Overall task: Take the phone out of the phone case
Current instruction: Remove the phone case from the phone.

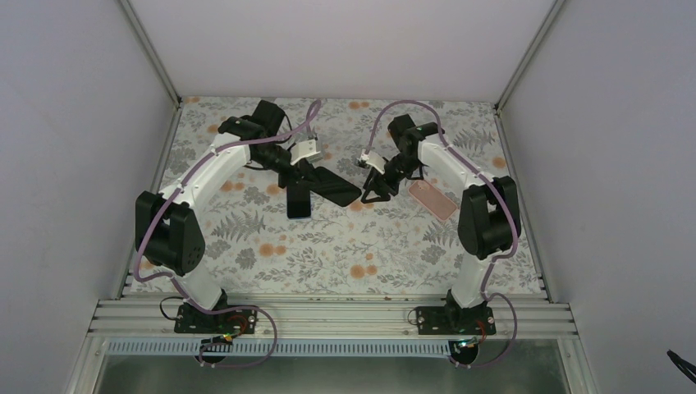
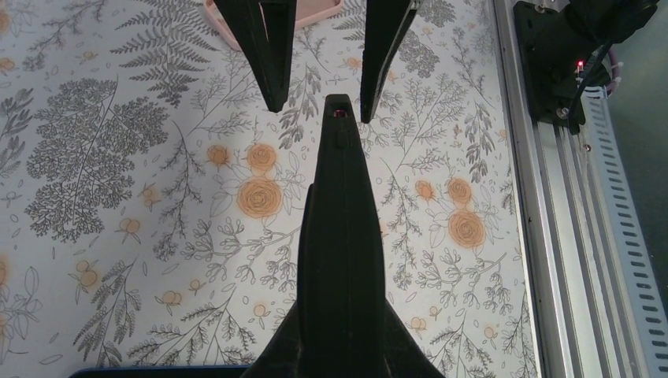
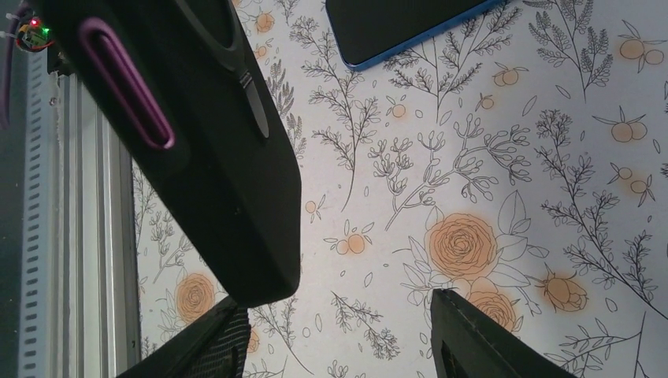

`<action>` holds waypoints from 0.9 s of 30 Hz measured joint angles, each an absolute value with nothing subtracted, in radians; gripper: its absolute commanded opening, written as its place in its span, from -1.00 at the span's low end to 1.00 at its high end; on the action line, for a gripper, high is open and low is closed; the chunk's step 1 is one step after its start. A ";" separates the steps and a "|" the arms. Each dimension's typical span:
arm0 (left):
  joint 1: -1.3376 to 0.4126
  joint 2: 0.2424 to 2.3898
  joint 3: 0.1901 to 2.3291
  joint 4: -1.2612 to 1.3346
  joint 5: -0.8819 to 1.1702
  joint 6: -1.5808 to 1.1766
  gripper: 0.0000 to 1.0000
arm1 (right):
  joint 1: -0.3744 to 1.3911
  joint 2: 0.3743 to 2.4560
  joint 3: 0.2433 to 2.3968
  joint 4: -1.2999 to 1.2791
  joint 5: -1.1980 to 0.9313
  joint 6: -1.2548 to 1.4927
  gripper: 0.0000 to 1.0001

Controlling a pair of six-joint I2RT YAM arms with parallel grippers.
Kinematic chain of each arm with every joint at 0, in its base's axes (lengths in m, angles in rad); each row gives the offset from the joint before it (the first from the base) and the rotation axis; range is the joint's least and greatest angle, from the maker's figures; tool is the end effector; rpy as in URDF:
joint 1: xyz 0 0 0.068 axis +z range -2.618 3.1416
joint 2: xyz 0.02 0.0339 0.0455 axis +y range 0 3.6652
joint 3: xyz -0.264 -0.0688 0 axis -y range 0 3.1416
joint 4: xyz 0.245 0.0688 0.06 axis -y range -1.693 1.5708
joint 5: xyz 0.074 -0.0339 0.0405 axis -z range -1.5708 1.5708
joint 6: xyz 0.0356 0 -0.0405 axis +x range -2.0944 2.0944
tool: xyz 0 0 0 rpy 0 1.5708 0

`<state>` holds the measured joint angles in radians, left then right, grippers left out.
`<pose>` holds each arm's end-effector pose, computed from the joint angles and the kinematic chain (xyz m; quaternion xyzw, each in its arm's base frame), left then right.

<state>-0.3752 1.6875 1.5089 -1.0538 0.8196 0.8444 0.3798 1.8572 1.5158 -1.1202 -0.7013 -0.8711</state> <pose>0.3023 -0.1470 0.2985 0.5728 0.7027 -0.3461 0.2415 0.3226 0.1535 0.2407 -0.5642 0.7493 0.3202 0.1331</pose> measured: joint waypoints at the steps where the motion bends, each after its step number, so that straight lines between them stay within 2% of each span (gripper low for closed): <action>1: -0.375 1.687 1.509 -1.053 0.820 0.844 -0.95 | 0.380 1.857 1.515 -1.120 -0.702 -0.871 0.14; 27: -0.371 1.687 1.509 -1.064 0.802 0.853 -0.95 | 0.386 1.955 1.604 -1.142 -0.707 -0.865 0.08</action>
<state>-0.3706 1.6875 1.5089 -1.0641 0.8024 0.8532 0.3859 1.9549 1.6043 -1.1416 -0.7074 -0.8650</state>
